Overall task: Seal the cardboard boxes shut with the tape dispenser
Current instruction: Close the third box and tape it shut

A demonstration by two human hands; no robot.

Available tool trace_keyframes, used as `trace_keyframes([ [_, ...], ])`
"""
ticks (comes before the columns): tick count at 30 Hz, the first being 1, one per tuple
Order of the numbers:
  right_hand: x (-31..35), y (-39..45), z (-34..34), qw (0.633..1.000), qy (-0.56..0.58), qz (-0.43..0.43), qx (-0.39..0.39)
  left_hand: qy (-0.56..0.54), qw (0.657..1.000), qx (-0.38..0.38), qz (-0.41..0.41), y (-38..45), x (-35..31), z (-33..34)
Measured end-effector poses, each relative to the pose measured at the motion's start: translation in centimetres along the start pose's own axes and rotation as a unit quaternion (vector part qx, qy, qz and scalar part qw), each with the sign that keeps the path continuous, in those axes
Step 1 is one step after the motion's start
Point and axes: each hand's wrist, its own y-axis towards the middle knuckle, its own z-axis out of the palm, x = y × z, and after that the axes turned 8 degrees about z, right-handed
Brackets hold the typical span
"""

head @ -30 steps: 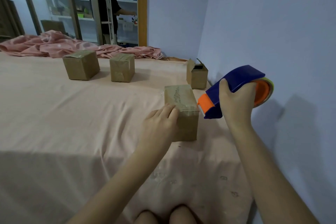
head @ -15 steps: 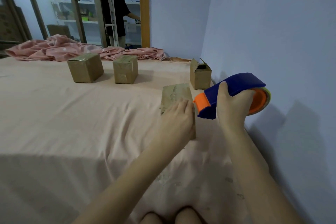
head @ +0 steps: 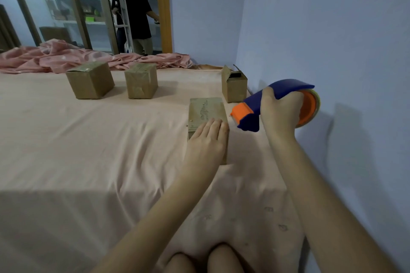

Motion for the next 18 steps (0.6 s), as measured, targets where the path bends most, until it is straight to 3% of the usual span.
trace_keyframes([
  [6, 2.0, 1.4, -1.2, 1.0, 0.017, 0.0, -0.023, -0.003, 1.0, -0.003, -0.018, 0.0, 0.0, 0.0],
  [12, 2.3, 1.0, -0.7, 0.985, -0.144, -0.093, 0.004, -0.008, 0.999, 0.01, -0.03, 0.2, 0.1, 0.1],
  [18, 1.1, -1.3, 1.3, 0.944, -0.281, -0.173, 0.007, -0.017, 0.999, 0.015, -0.03, 0.2, 0.0, 0.2],
])
